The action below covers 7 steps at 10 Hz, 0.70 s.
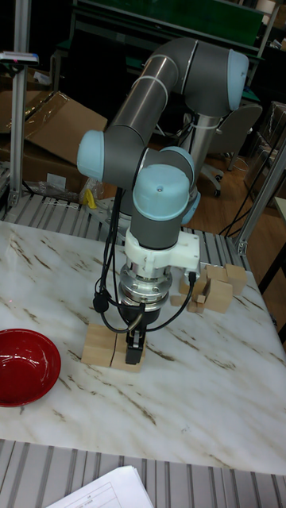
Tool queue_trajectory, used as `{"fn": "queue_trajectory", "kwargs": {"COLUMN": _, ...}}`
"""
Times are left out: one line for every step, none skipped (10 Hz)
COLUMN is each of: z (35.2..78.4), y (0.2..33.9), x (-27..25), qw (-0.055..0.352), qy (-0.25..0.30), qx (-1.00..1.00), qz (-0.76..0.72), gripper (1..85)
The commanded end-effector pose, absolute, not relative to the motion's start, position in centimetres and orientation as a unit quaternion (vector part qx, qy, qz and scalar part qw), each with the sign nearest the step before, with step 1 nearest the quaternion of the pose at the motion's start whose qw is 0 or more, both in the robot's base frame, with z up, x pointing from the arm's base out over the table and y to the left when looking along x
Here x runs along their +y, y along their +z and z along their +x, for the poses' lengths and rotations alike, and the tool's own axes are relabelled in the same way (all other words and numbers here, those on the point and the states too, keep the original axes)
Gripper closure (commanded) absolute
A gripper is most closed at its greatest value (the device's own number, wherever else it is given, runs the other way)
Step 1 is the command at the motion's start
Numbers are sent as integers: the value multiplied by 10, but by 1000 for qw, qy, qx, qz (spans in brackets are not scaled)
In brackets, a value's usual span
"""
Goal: Stack the blocks into a pyramid shape
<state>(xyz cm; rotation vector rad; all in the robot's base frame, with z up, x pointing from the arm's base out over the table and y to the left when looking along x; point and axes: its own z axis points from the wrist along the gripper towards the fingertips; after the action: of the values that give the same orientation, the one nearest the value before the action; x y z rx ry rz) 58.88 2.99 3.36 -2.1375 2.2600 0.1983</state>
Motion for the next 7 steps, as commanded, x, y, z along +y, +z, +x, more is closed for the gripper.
{"fn": "queue_trajectory", "kwargs": {"z": 595, "y": 34, "x": 30, "qw": 21, "qy": 58, "qx": 728, "qz": -682, "gripper": 847}}
{"fn": "queue_trajectory", "kwargs": {"z": 595, "y": 33, "x": 26, "qw": 16, "qy": 52, "qx": 729, "qz": -682, "gripper": 847}}
{"fn": "queue_trajectory", "kwargs": {"z": 595, "y": 34, "x": 29, "qw": 20, "qy": 57, "qx": 732, "qz": -678, "gripper": 830}}
{"fn": "queue_trajectory", "kwargs": {"z": 594, "y": 35, "x": 38, "qw": 29, "qy": 71, "qx": 738, "qz": -670, "gripper": 817}}
{"fn": "queue_trajectory", "kwargs": {"z": 591, "y": 36, "x": 38, "qw": 25, "qy": 74, "qx": 739, "qz": -669, "gripper": 817}}
{"fn": "queue_trajectory", "kwargs": {"z": 589, "y": 36, "x": 37, "qw": 21, "qy": 76, "qx": 740, "qz": -668, "gripper": 820}}
{"fn": "queue_trajectory", "kwargs": {"z": 589, "y": 36, "x": 39, "qw": 23, "qy": 78, "qx": 741, "qz": -667, "gripper": 820}}
